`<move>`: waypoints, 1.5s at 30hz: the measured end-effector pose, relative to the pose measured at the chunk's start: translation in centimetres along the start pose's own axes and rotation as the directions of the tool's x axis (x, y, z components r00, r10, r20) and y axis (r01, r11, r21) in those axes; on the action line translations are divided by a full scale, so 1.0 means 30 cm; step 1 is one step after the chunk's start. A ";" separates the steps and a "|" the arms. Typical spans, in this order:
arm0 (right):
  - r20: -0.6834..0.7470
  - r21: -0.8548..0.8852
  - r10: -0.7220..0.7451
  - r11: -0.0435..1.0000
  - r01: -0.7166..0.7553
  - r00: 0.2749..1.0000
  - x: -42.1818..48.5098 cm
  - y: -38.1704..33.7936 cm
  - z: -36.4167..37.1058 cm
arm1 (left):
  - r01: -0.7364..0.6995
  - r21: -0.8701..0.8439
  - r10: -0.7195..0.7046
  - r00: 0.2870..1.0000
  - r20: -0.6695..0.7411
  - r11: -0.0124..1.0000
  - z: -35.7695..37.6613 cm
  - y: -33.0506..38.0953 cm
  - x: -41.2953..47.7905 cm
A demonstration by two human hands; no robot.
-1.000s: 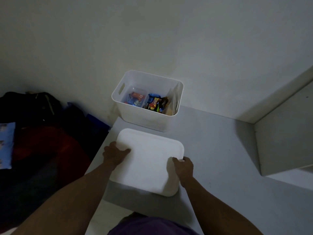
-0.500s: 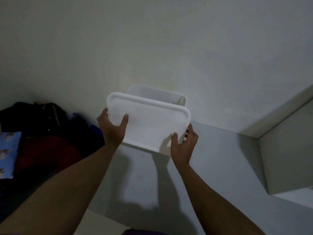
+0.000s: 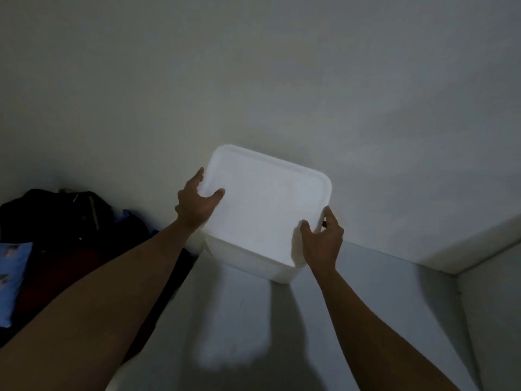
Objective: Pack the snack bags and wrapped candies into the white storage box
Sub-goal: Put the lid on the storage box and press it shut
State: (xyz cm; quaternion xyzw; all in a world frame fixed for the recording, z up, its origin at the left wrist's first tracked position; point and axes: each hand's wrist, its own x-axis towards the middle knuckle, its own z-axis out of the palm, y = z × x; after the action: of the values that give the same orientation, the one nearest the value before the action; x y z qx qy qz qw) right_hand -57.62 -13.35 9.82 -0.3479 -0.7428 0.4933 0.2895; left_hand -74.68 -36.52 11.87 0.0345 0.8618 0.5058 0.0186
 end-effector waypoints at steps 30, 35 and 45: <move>0.148 -0.598 0.118 0.802 -0.006 0.982 0.061 0.096 0.126 | -0.059 0.376 -0.034 0.971 0.238 0.925 0.092 -0.177 0.108; 0.125 -0.646 0.088 0.763 0.014 0.988 0.052 0.089 0.127 | -0.251 0.708 0.171 0.968 0.184 0.660 0.102 -0.147 0.070; 0.124 -0.719 0.080 0.694 0.033 0.989 0.037 0.080 0.130 | -0.346 0.748 0.211 0.938 0.274 0.567 0.282 -0.070 -0.067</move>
State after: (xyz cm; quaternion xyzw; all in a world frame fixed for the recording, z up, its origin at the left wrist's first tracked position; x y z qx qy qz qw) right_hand -60.73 -13.87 6.32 -0.4059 -0.8910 0.1913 0.0693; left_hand -72.19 -30.32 5.89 0.2138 0.9744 0.0690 -0.0122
